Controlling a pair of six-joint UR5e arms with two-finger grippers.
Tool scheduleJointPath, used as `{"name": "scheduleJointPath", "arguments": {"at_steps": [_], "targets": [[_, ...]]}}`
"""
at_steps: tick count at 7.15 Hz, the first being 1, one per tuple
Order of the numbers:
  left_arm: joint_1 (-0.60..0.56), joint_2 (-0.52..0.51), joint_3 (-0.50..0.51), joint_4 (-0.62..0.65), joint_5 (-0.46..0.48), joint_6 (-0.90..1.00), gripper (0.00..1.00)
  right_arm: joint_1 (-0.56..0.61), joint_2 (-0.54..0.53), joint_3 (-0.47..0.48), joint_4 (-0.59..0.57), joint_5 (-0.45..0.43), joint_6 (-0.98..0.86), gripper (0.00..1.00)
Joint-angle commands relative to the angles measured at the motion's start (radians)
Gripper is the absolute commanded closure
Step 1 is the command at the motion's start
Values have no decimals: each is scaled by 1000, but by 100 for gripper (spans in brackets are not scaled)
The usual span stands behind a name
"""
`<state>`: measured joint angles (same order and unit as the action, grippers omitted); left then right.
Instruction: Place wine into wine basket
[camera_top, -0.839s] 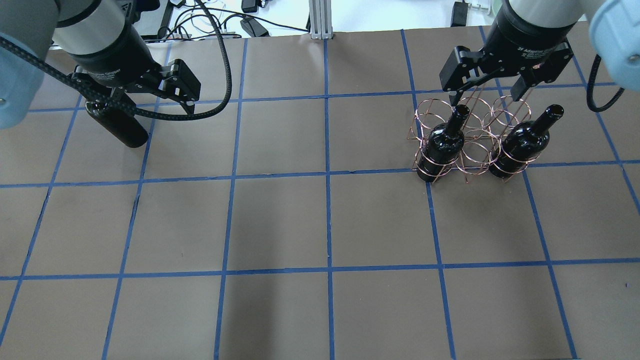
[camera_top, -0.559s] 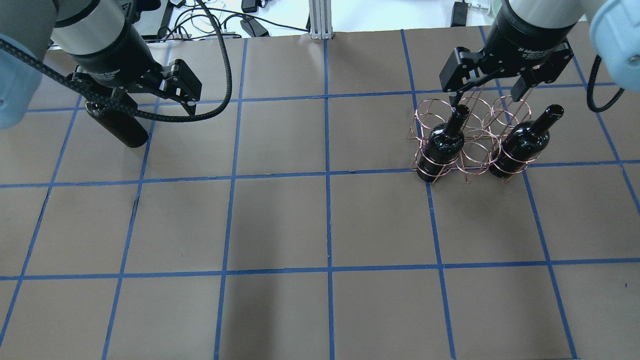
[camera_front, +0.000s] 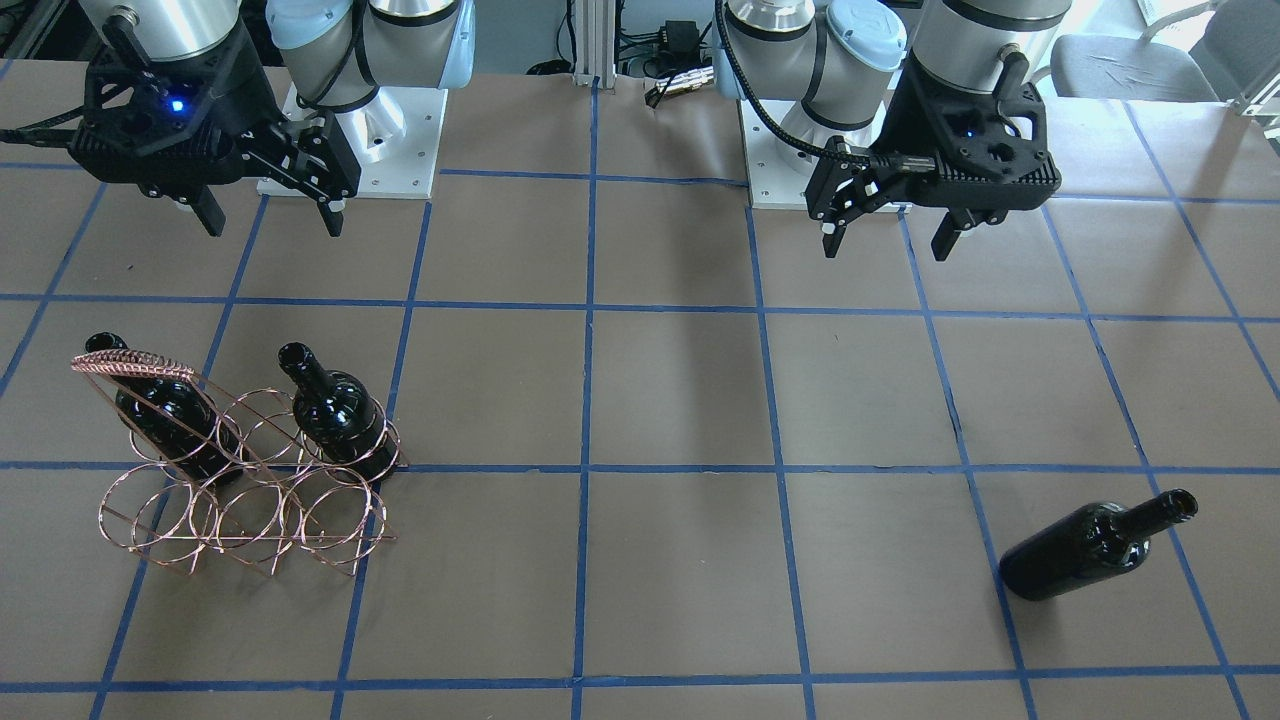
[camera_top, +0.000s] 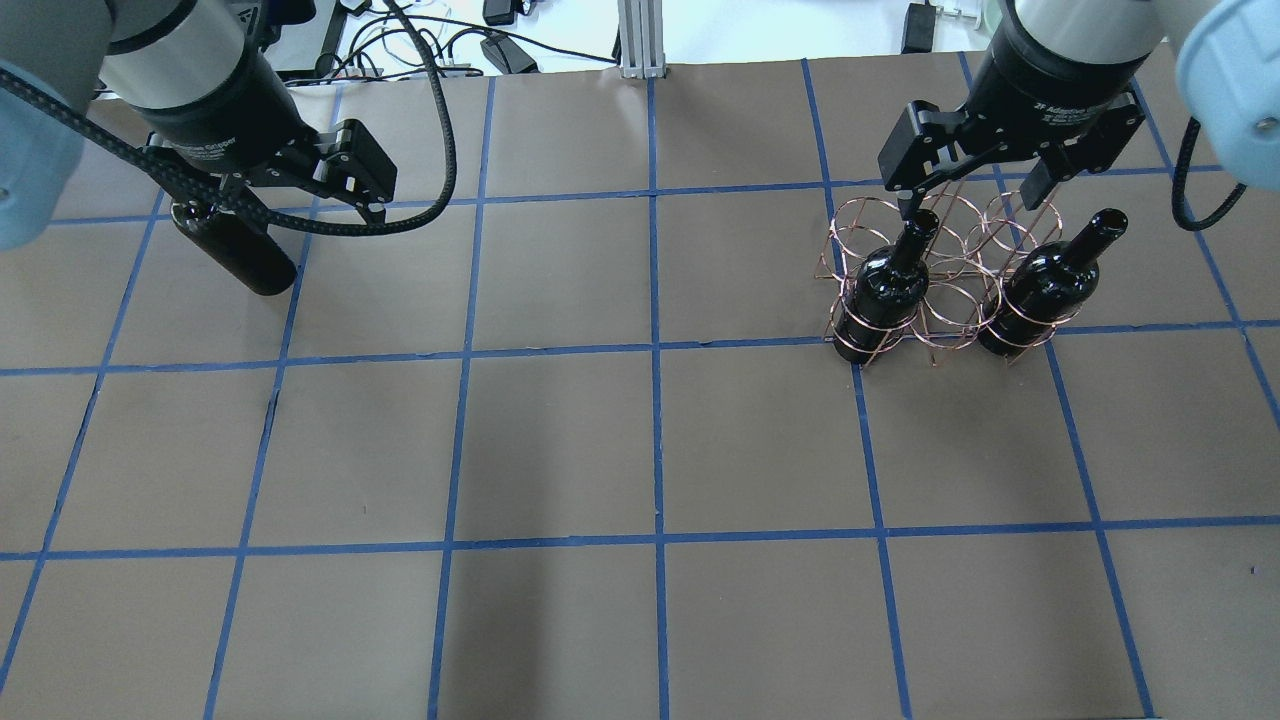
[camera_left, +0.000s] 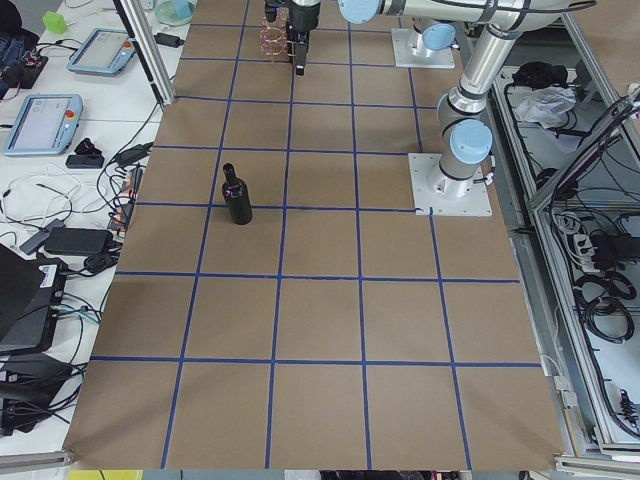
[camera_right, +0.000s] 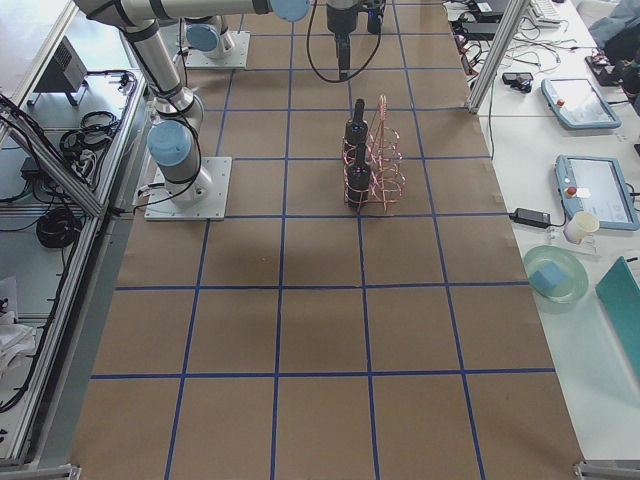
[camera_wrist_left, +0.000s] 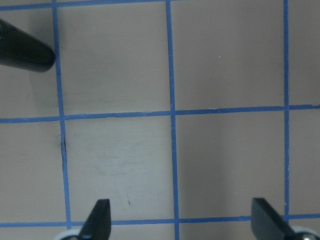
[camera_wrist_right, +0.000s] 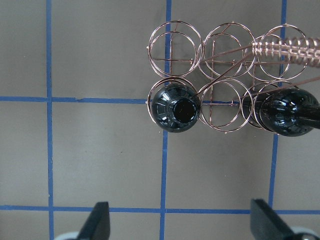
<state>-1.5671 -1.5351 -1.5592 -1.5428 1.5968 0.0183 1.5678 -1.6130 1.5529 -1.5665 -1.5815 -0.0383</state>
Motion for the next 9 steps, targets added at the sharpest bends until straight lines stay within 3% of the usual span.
{"name": "scheduleJointPath", "arguments": {"at_steps": [1, 4, 9], "targets": [[12, -7, 1, -23, 6, -11, 0, 0, -1, 3, -1, 0, 0, 0], [18, -8, 17, -14, 2, -28, 0, 0, -1, 3, -4, 2, 0, 0], [261, -132, 100, 79, -11, 268, 0, 0, -1, 3, -9, 0, 2, 0]]}}
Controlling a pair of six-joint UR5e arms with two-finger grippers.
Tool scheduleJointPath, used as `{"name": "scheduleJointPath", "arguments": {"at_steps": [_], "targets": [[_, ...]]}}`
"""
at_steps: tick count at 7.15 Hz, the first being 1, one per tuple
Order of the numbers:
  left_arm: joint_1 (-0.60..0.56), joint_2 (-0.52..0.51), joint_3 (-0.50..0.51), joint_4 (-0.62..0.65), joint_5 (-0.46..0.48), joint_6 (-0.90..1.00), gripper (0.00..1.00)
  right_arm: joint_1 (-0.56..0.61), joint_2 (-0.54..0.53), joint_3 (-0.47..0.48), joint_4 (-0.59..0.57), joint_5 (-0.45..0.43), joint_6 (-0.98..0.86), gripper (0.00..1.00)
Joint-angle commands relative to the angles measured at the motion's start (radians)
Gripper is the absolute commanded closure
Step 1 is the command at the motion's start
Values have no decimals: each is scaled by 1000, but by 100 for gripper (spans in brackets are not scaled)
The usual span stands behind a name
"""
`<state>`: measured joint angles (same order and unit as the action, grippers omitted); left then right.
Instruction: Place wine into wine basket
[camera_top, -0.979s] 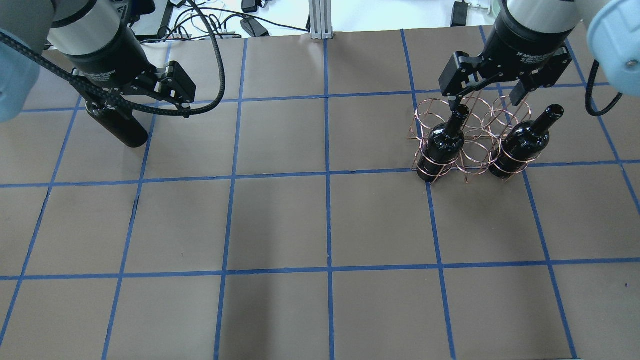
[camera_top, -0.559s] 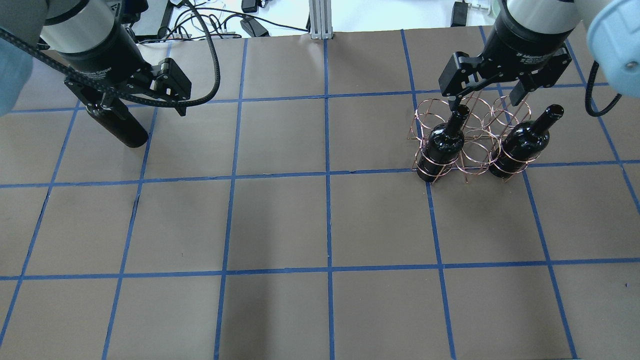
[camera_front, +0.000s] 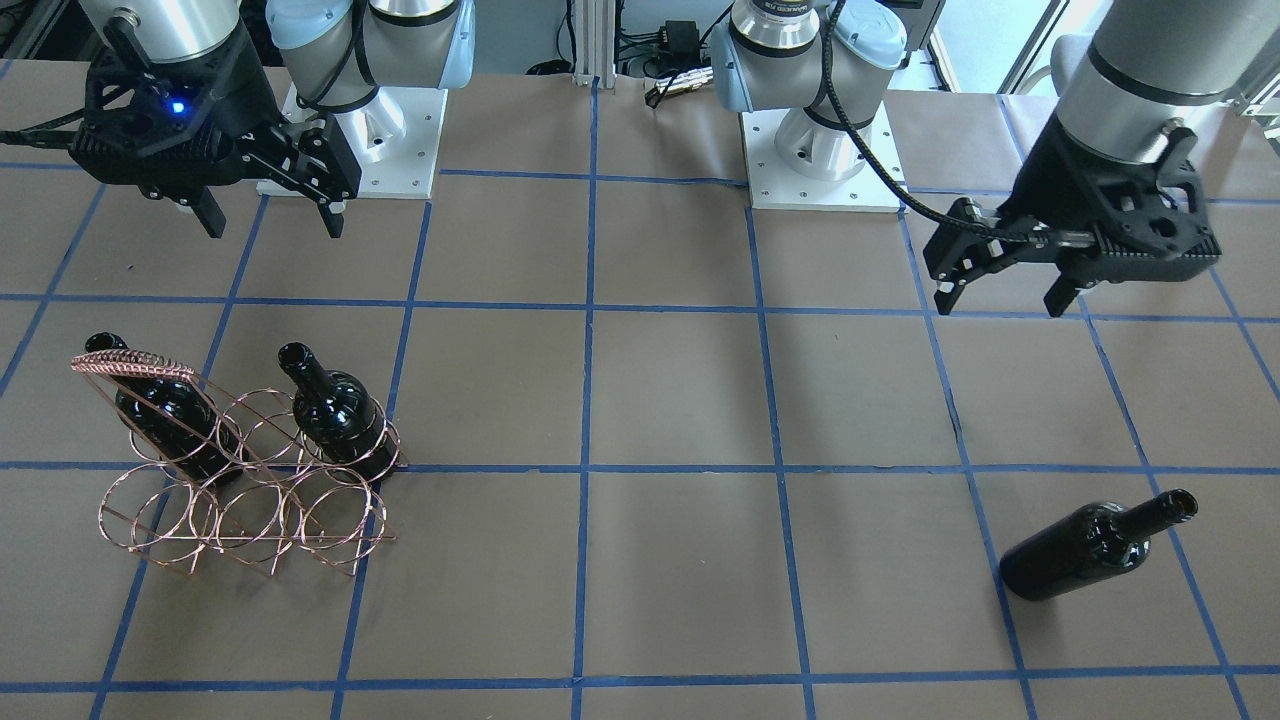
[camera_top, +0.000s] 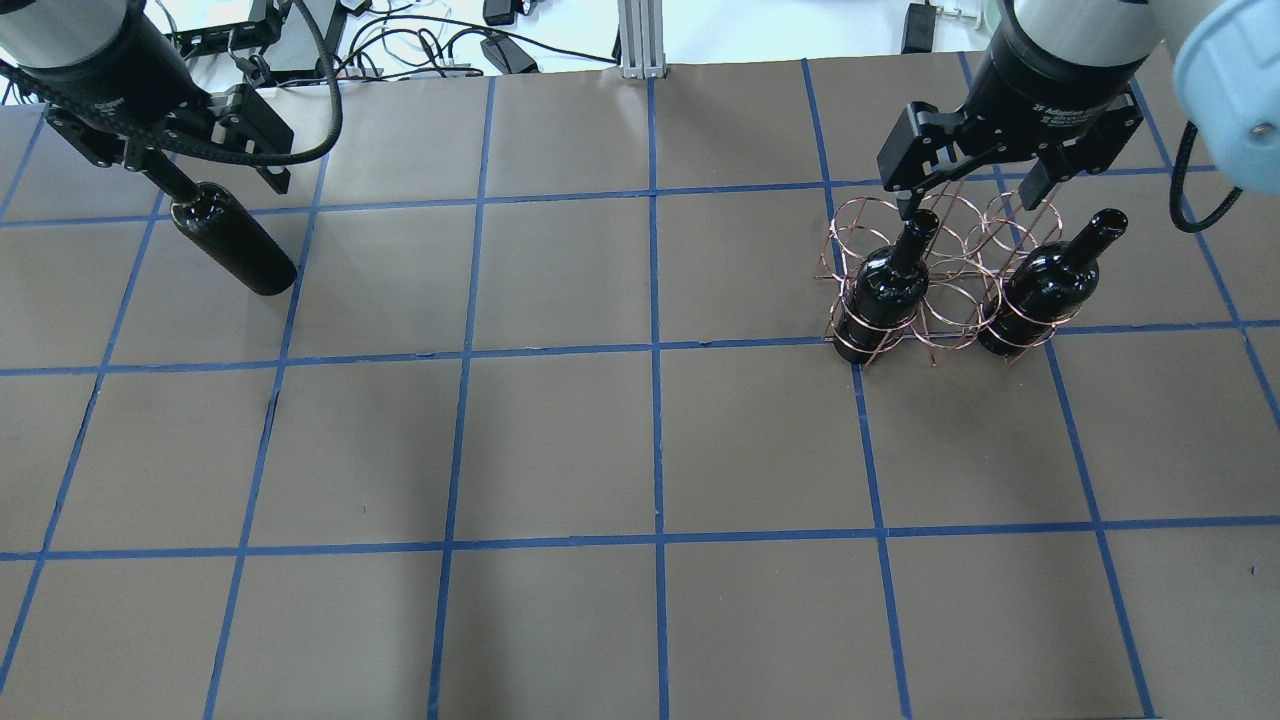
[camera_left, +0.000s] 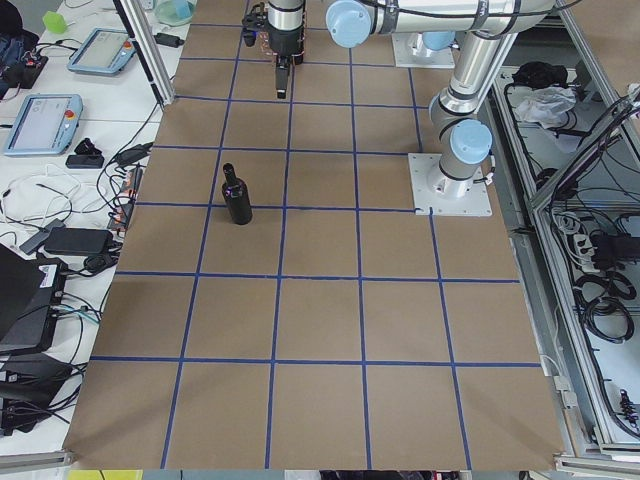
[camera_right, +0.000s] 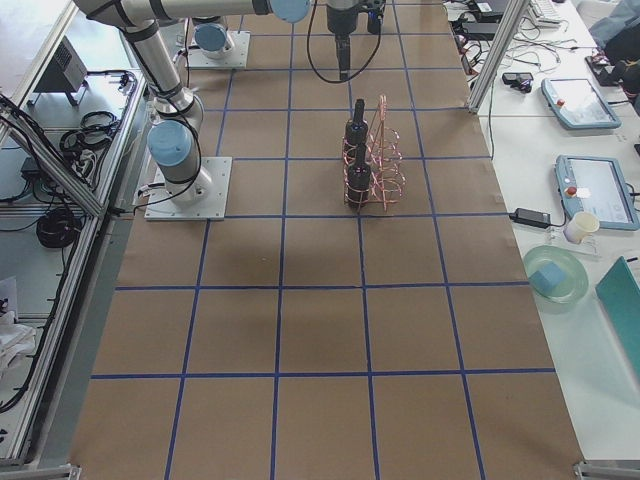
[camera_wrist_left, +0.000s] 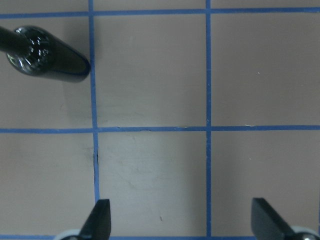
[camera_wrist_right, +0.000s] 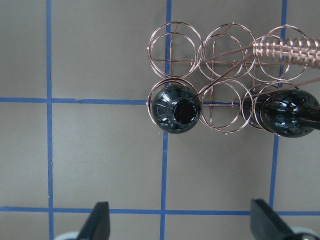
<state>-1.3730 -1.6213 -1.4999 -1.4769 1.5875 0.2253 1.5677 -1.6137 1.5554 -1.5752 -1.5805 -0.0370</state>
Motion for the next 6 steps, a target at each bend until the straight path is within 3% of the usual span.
{"name": "scheduleJointPath", "arguments": {"at_steps": [1, 3, 6], "targets": [[124, -99, 100, 21, -4, 166, 0, 0, 0, 0, 0, 0, 0, 0], [196, -193, 176, 29, -62, 186, 0, 0, 0, 2, 0, 0, 0, 0], [223, -314, 179, 165, -64, 204, 0, 0, 0, 2, 0, 0, 0, 0]]}}
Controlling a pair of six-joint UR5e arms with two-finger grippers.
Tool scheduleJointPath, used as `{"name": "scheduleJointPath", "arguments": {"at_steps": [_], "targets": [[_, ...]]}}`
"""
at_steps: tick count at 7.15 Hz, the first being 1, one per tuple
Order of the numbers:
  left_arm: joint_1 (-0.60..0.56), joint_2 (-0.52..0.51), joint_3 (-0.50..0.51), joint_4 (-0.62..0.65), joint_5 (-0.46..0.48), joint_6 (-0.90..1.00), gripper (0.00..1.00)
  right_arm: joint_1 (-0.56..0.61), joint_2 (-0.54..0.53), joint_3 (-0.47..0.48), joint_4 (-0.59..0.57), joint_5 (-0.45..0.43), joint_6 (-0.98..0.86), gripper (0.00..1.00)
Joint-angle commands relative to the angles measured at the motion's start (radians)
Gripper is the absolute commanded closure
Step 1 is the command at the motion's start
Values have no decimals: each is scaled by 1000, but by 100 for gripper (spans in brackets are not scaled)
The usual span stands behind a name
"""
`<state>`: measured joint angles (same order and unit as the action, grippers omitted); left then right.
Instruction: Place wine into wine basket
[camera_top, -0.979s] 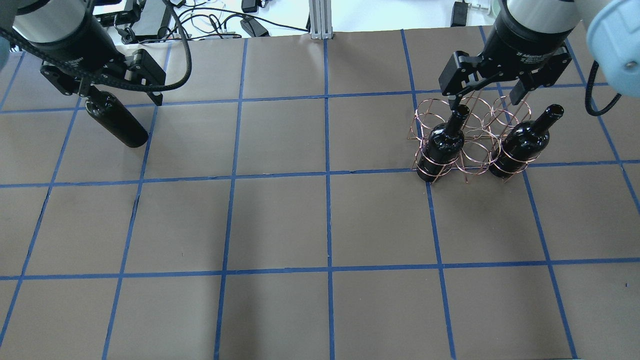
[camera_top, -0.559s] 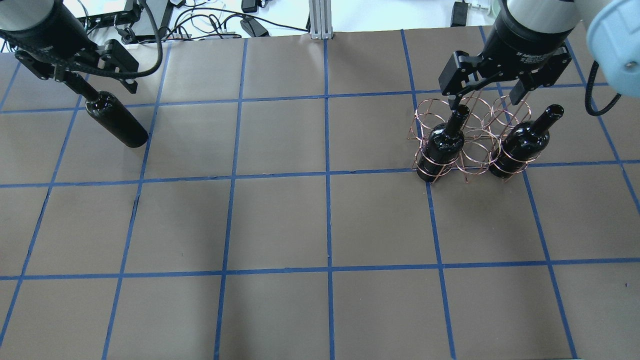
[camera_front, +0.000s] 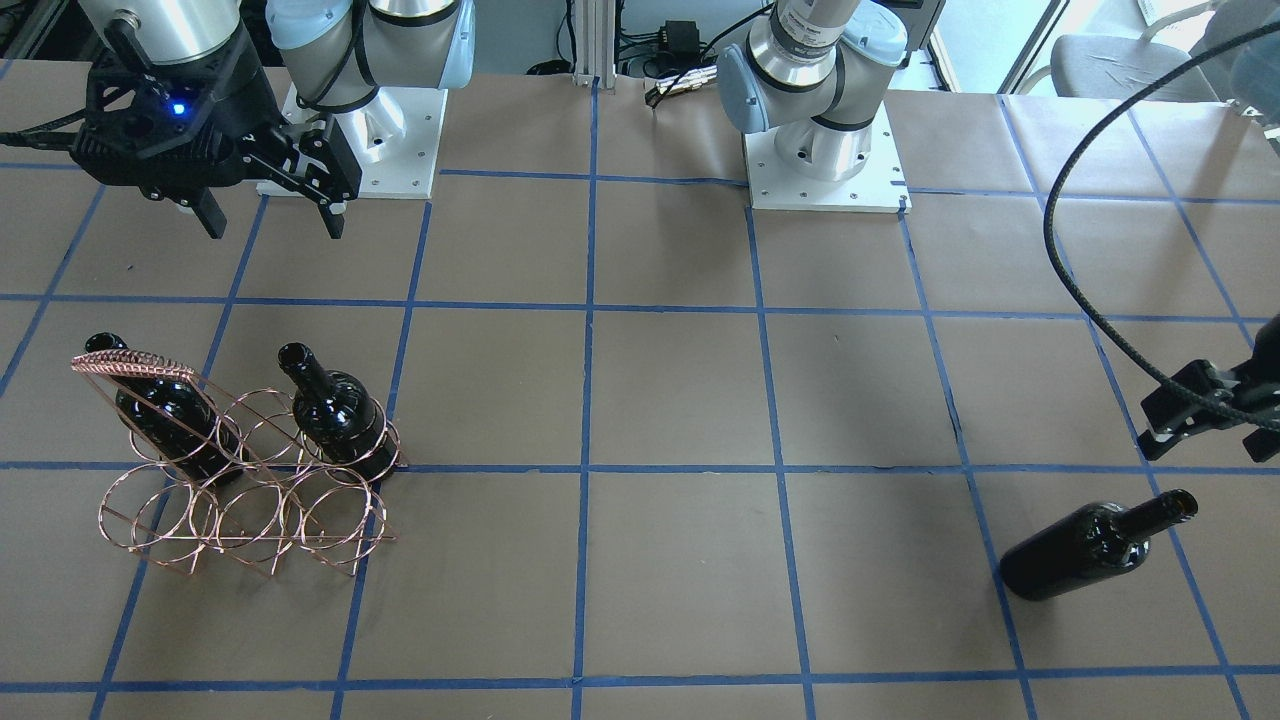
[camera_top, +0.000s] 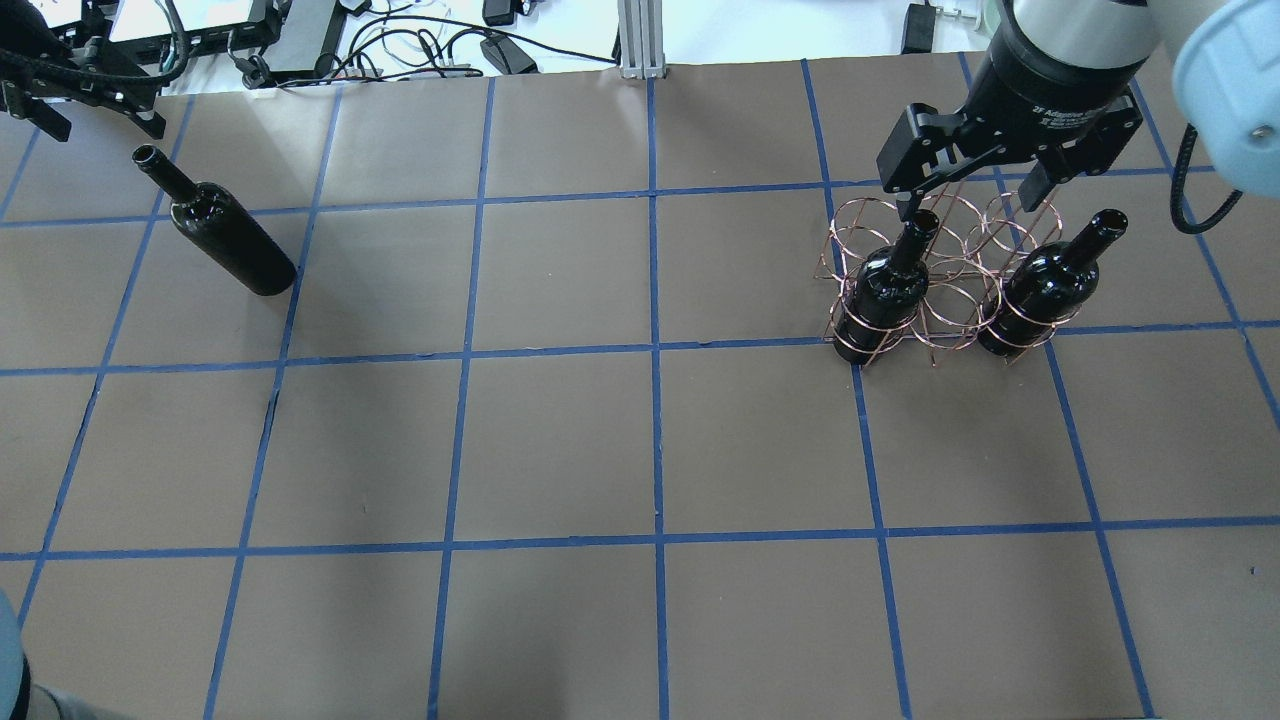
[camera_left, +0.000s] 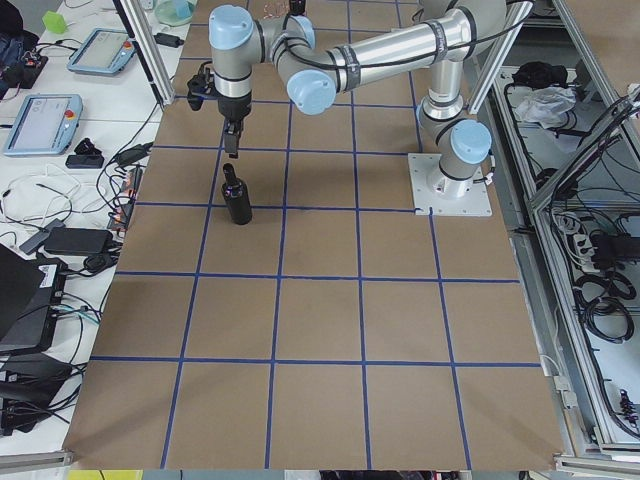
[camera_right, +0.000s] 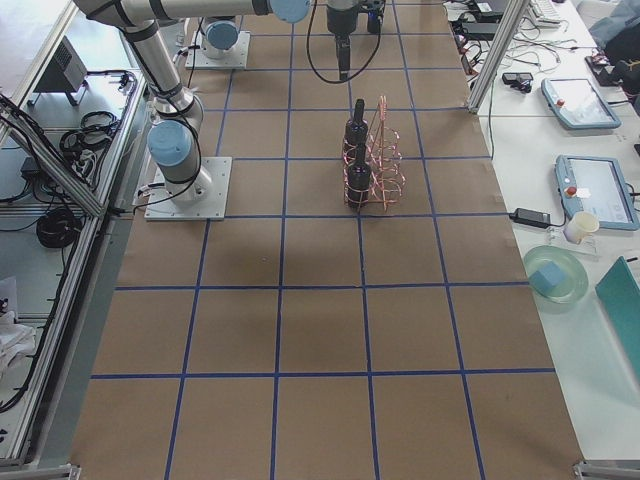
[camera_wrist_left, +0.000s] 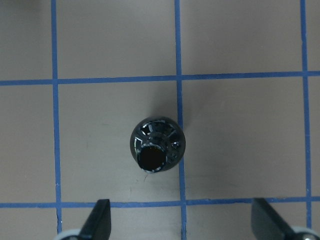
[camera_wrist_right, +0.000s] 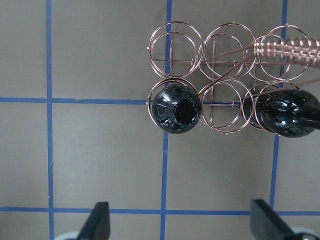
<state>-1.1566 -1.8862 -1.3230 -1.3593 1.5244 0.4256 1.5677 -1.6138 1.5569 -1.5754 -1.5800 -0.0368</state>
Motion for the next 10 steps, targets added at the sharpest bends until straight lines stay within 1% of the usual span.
{"name": "scheduleJointPath", "arguments": {"at_steps": [1, 3, 6, 7, 8, 9, 10], "targets": [[6, -65, -1, 45, 6, 5, 0, 0, 0, 0, 0, -2, 0, 0], [6, -88, 1, 49, 7, 7, 0, 0, 0, 0, 0, 0, 0, 0], [6, -106, 1, 49, 0, 22, 11, 0, 0, 0, 0, 0, 0, 0], [6, -114, 1, 49, 5, 36, 23, 0, 3, 0, -2, 3, 0, 0], [6, -119, 1, 49, 11, 38, 38, 0, 2, 2, -2, 3, 0, 0], [6, -120, 1, 49, 11, 38, 60, 0, 2, 2, -2, 2, 0, 0], [6, -119, -8, 49, 14, 38, 96, 0, 3, 2, -2, 3, 0, 0]]}}
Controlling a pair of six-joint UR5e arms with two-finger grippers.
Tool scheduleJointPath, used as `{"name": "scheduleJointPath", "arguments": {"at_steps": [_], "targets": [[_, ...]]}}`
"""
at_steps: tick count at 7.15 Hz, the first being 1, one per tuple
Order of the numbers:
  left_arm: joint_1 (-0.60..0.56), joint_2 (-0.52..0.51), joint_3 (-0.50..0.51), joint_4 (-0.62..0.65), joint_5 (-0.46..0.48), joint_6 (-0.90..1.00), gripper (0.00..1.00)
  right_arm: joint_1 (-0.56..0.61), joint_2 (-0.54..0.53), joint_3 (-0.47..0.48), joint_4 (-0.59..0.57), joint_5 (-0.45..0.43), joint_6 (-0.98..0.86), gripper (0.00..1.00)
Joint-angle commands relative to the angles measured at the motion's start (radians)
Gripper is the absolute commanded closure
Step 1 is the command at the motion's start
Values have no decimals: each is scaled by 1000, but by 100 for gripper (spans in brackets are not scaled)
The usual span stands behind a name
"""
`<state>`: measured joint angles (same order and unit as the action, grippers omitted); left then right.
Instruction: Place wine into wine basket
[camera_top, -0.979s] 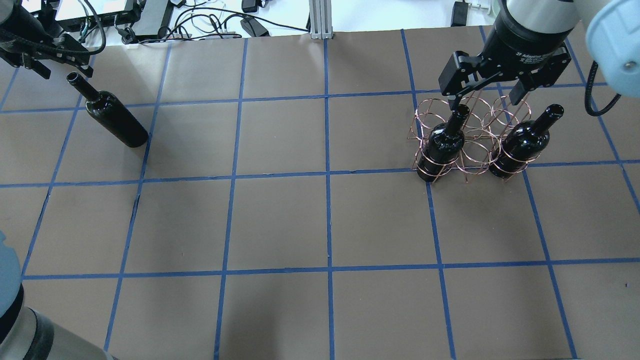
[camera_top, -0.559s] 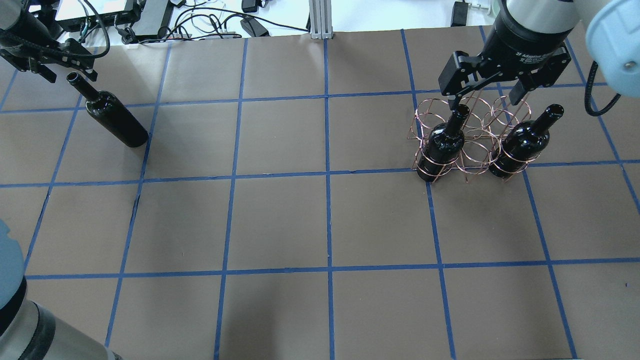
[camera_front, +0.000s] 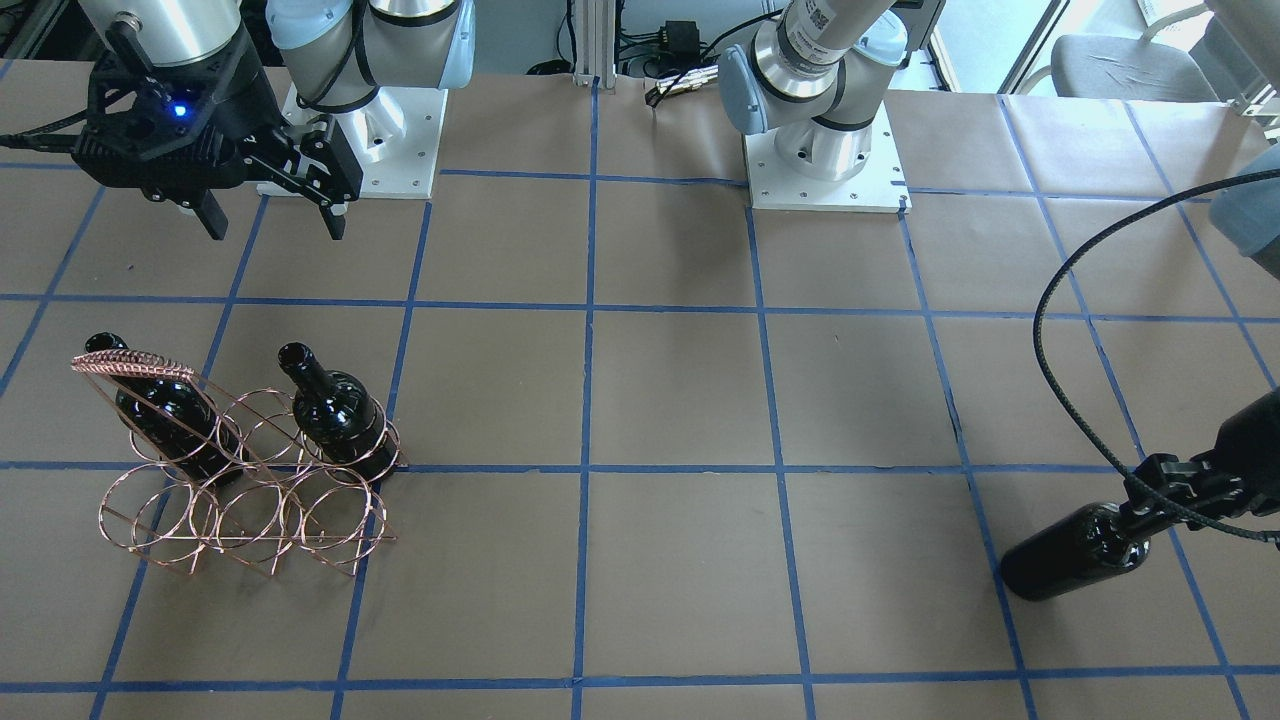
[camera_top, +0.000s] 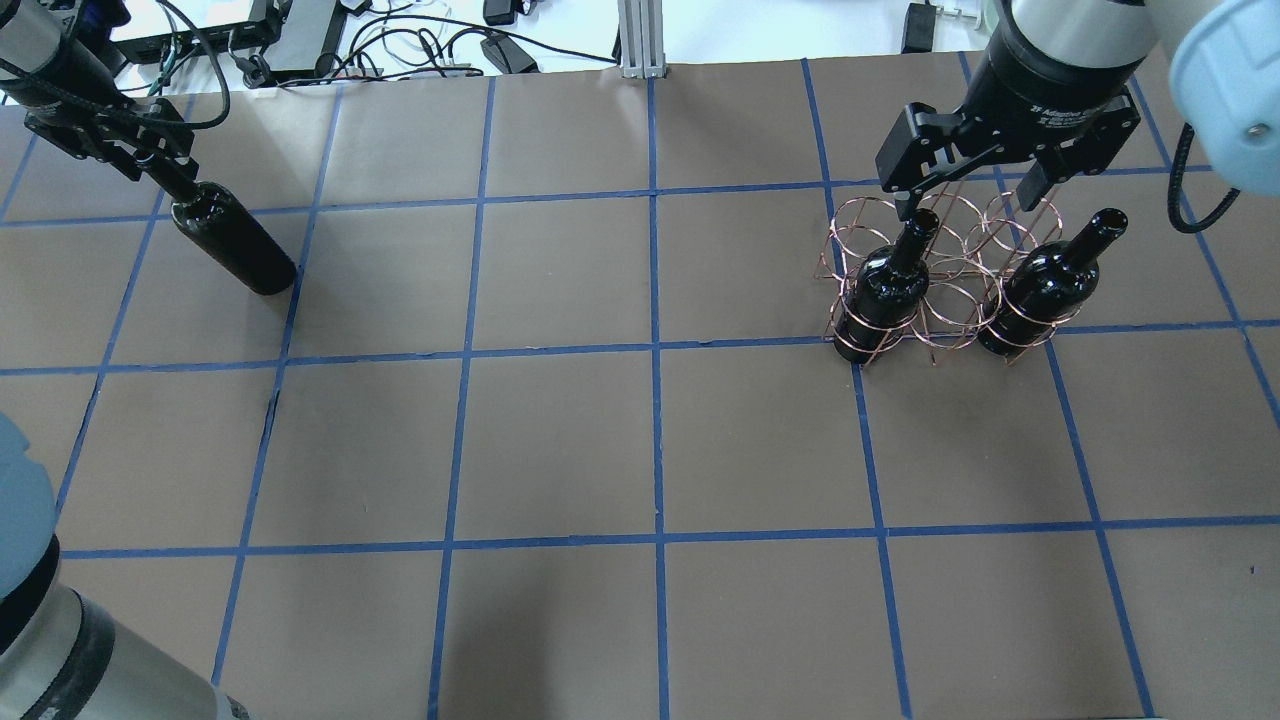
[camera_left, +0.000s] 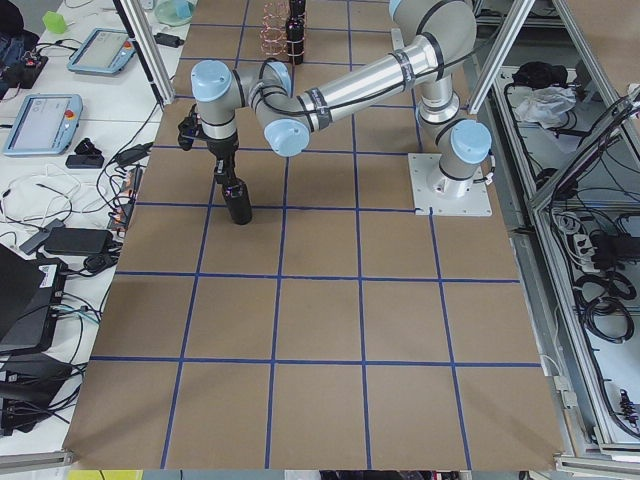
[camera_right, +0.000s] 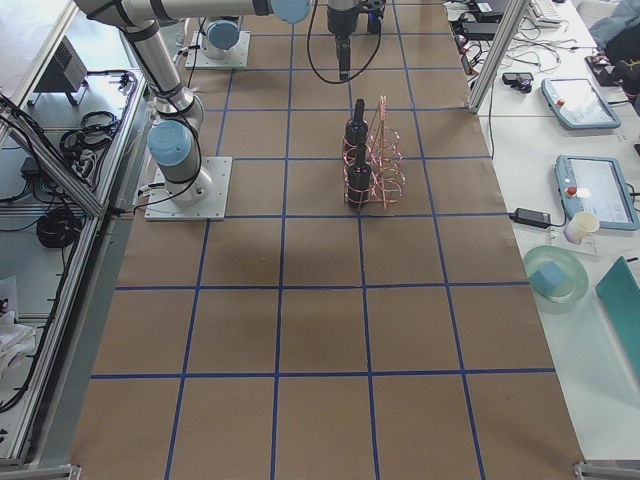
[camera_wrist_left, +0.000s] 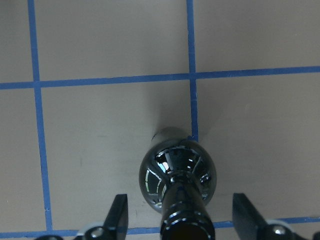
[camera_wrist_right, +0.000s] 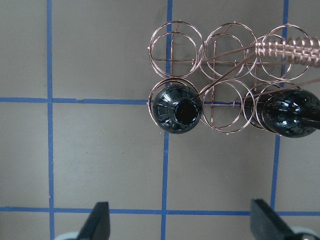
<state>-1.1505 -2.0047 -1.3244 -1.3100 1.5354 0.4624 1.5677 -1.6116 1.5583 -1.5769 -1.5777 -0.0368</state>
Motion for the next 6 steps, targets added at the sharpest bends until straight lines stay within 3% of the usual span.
{"name": "scheduleJointPath", "arguments": {"at_steps": [1, 4, 6], "targets": [[0, 0, -7, -2, 3, 1, 100, 0, 1, 2, 0, 1, 0, 0], [-2, 16, -7, -8, 3, -2, 100, 0, -2, 5, 0, 1, 0, 0], [-76, 76, -10, -43, 8, -63, 100, 0, -2, 5, 0, 1, 0, 0]]}}
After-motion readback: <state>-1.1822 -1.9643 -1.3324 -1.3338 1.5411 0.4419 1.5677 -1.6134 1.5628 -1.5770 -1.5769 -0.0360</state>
